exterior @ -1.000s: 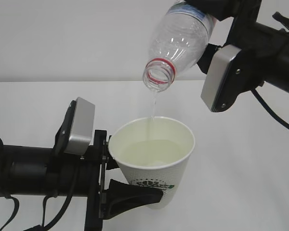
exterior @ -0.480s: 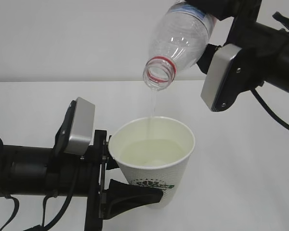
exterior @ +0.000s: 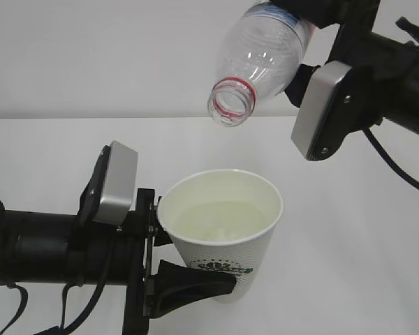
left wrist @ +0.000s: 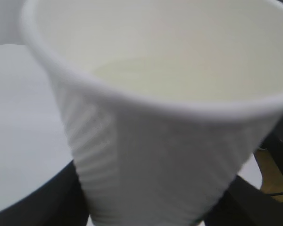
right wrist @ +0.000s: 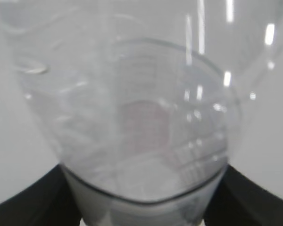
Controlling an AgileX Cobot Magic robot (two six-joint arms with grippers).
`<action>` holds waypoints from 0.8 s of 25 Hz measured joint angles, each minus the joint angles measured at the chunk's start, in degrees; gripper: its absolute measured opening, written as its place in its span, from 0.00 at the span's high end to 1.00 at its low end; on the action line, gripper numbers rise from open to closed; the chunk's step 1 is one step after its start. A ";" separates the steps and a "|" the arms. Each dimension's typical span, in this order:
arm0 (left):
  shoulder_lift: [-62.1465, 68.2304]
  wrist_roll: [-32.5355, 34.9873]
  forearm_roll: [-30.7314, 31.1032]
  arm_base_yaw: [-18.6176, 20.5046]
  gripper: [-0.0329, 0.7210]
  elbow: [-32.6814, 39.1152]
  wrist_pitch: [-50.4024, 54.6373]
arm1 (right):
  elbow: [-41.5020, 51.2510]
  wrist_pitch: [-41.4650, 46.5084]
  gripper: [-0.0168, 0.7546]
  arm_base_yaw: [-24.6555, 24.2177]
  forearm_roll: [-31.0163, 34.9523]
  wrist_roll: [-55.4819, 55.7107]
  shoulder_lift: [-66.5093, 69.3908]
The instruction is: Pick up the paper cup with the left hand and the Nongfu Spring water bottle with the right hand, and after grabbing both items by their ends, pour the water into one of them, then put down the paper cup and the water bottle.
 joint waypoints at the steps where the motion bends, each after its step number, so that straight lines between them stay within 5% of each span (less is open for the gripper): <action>1: 0.00 0.00 0.00 0.00 0.34 0.00 0.00 | 0.00 0.00 0.34 0.00 0.00 0.11 0.00; 20: 0.00 0.00 0.00 0.00 0.34 0.00 0.00 | 0.00 0.00 0.34 0.00 0.00 4.28 0.00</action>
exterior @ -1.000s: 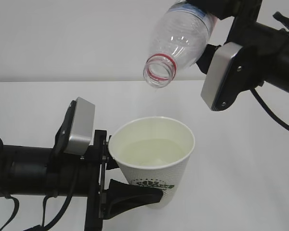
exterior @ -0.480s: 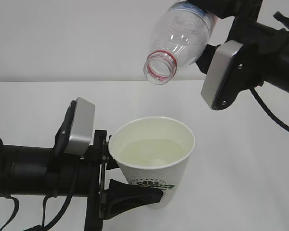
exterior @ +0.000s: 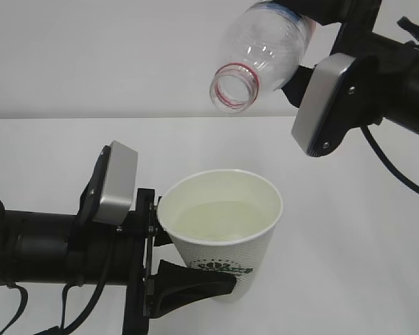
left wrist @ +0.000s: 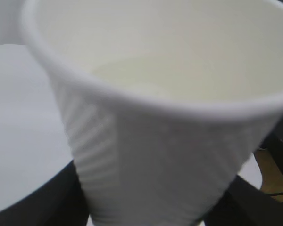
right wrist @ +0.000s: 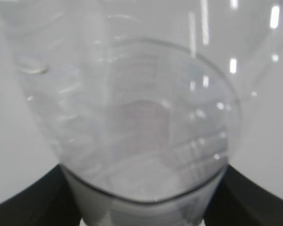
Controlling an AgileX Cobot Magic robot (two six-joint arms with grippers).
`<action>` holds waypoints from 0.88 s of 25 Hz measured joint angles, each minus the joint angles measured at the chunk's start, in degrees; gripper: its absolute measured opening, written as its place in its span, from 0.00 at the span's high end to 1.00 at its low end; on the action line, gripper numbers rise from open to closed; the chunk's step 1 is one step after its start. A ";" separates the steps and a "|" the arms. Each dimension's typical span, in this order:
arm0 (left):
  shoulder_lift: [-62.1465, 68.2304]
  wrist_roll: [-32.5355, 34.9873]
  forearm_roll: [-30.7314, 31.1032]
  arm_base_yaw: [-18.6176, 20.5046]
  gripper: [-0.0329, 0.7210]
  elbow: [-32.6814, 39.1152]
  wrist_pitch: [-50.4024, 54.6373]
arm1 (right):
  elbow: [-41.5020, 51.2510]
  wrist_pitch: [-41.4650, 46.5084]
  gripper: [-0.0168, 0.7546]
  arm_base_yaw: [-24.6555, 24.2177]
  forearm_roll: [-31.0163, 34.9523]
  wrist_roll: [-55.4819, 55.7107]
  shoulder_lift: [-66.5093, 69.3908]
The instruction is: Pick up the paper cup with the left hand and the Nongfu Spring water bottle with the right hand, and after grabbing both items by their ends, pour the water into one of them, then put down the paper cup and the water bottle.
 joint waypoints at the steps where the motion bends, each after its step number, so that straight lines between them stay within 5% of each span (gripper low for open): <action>1: 0.00 0.00 0.00 0.00 0.34 0.00 0.00 | 0.00 0.00 0.34 0.00 0.11 0.23 0.00; 22: 0.00 0.00 0.00 0.00 0.34 0.00 0.00 | 0.00 0.00 0.34 0.00 0.21 11.14 0.00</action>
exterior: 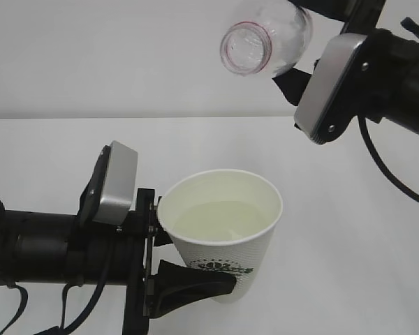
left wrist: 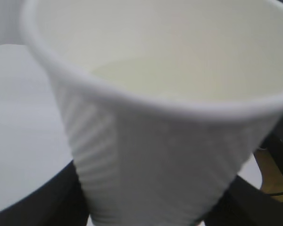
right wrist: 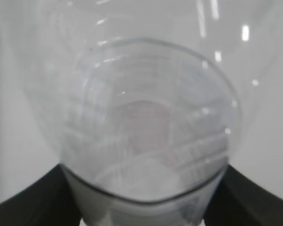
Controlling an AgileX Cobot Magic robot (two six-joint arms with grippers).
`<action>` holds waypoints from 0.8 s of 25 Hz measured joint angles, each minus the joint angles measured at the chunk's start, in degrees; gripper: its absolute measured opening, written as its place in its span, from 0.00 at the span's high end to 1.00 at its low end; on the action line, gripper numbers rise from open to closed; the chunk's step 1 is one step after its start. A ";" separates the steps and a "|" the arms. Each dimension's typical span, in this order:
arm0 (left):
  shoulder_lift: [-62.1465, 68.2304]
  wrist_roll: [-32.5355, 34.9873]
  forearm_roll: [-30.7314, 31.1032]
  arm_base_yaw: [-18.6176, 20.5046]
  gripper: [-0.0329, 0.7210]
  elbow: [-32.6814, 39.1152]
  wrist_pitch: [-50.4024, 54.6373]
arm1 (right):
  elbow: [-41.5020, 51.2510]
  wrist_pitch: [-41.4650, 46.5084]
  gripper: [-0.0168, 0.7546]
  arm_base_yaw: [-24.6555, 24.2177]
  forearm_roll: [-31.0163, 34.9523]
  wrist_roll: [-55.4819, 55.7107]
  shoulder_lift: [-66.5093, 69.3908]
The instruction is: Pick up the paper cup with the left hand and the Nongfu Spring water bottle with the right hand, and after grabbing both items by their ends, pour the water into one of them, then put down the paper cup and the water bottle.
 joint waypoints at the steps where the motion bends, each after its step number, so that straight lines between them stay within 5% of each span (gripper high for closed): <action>1: 0.00 0.00 0.00 0.00 0.34 0.00 0.00 | 0.00 0.00 0.34 0.00 0.00 0.70 0.00; 20: 0.00 0.00 0.00 0.00 0.34 0.00 0.00 | 0.00 0.00 0.34 0.00 0.10 8.69 0.00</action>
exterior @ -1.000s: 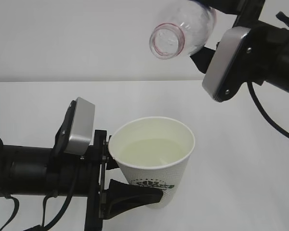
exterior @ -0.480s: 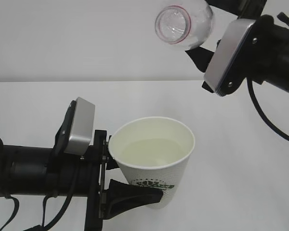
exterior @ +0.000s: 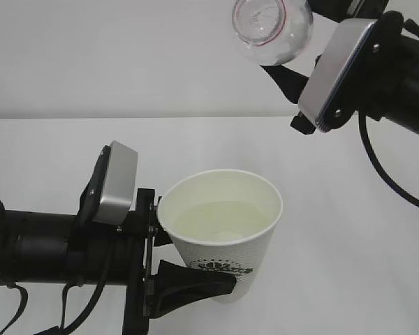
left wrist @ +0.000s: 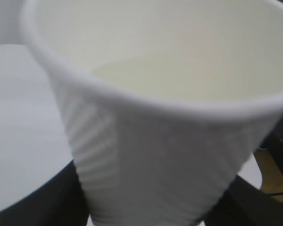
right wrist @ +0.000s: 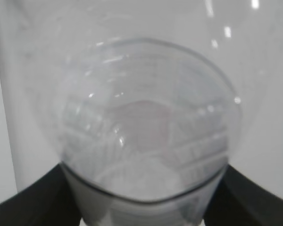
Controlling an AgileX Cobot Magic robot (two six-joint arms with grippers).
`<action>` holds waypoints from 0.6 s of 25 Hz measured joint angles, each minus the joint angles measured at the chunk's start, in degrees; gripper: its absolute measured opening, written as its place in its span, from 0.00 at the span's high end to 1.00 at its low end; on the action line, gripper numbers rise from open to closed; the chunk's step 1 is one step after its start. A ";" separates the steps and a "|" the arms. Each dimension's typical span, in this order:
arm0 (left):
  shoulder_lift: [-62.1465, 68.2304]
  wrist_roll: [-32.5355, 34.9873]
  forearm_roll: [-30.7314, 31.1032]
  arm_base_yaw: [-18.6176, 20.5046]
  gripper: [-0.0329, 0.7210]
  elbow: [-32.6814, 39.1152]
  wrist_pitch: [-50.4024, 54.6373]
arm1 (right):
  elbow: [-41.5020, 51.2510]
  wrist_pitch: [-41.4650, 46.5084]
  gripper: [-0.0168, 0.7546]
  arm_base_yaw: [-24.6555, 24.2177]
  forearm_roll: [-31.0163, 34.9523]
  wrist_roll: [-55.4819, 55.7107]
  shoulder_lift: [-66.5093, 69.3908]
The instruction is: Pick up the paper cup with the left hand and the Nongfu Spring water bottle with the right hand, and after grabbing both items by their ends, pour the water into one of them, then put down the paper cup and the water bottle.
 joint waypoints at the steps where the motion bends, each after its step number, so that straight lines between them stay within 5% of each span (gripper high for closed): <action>1: 0.00 0.00 0.00 0.00 0.34 0.00 0.00 | 0.00 0.00 0.34 0.00 0.00 0.32 0.00; 15: 0.00 0.00 0.00 0.00 0.35 0.00 0.00 | 0.00 0.00 0.34 0.00 0.00 7.20 0.00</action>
